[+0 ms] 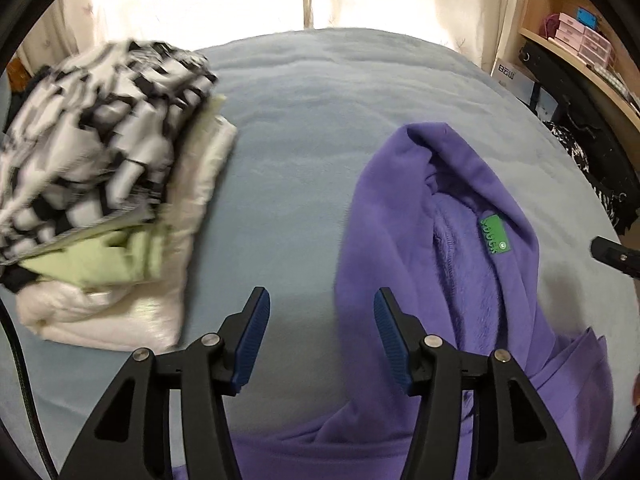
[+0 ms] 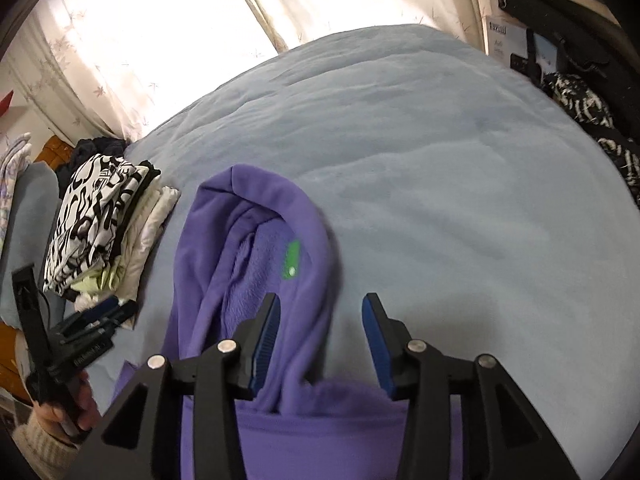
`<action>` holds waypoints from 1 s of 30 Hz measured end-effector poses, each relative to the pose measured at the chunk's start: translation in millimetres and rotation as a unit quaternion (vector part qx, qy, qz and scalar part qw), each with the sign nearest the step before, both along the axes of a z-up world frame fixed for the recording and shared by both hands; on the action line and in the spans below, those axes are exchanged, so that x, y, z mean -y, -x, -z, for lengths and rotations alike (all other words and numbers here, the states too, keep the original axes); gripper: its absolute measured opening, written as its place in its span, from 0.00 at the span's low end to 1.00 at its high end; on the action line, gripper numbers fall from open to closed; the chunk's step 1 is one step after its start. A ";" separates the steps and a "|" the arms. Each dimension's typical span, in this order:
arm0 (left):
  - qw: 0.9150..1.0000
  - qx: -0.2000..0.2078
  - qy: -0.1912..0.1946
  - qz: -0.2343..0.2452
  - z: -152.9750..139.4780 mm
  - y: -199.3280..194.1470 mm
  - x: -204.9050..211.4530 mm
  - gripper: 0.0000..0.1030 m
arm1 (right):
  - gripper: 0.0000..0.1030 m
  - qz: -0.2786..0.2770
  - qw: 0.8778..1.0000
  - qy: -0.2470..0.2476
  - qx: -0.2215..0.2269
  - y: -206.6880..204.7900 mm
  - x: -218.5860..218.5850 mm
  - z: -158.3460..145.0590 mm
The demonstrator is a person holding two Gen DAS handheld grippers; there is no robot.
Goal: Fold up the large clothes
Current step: 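Grasp the purple hood with both tools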
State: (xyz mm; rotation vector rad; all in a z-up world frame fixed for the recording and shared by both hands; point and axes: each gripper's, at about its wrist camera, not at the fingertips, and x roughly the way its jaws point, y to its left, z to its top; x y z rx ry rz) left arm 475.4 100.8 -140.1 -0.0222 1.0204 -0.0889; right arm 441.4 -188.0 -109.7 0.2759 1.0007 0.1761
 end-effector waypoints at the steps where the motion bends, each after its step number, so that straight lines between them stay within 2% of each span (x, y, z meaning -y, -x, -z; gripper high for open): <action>1: 1.000 -0.010 0.008 0.002 5.9 -6.2 1.5 0.51 | 0.42 -0.001 1.000 0.001 -0.003 -6.3 -2.2 4.1; 4: 0.999 -0.037 0.022 0.007 23.3 -21.3 6.2 0.51 | 0.42 0.000 1.000 0.005 -0.016 -25.2 -7.1 19.0; 12: 0.997 -0.064 0.036 0.001 58.5 -49.9 7.5 0.51 | 0.42 0.019 0.998 -0.022 -0.049 -70.9 -6.7 57.2; 15: 0.997 -0.067 0.027 -0.003 68.4 -58.9 4.9 0.51 | 0.42 0.018 0.998 -0.028 -0.051 -81.1 -10.4 64.5; 23: 0.996 -0.063 0.065 -0.021 75.6 -68.3 -0.9 0.53 | 0.41 0.006 0.998 -0.042 -0.055 -91.1 -19.4 79.7; 24: 0.996 -0.063 0.066 -0.018 74.8 -68.0 -0.5 0.49 | 0.41 0.001 0.998 -0.035 -0.053 -91.1 -21.8 80.3; 25: 0.996 -0.062 0.067 -0.012 75.3 -68.4 1.8 0.41 | 0.36 -0.004 0.998 -0.026 -0.048 -90.6 -24.5 80.1; 26: 0.995 -0.062 0.075 -0.001 75.7 -67.5 5.2 0.14 | 0.22 -0.010 0.999 -0.022 -0.044 -90.4 -26.8 79.1; 27: 0.995 -0.065 0.079 0.005 74.5 -67.1 8.5 0.05 | 0.19 -0.016 0.999 -0.016 -0.040 -89.4 -29.1 77.1; 30: 0.999 -0.047 0.021 -0.016 66.2 -60.2 18.5 0.03 | 0.11 -0.016 1.000 -0.007 -0.020 -82.5 -31.4 65.3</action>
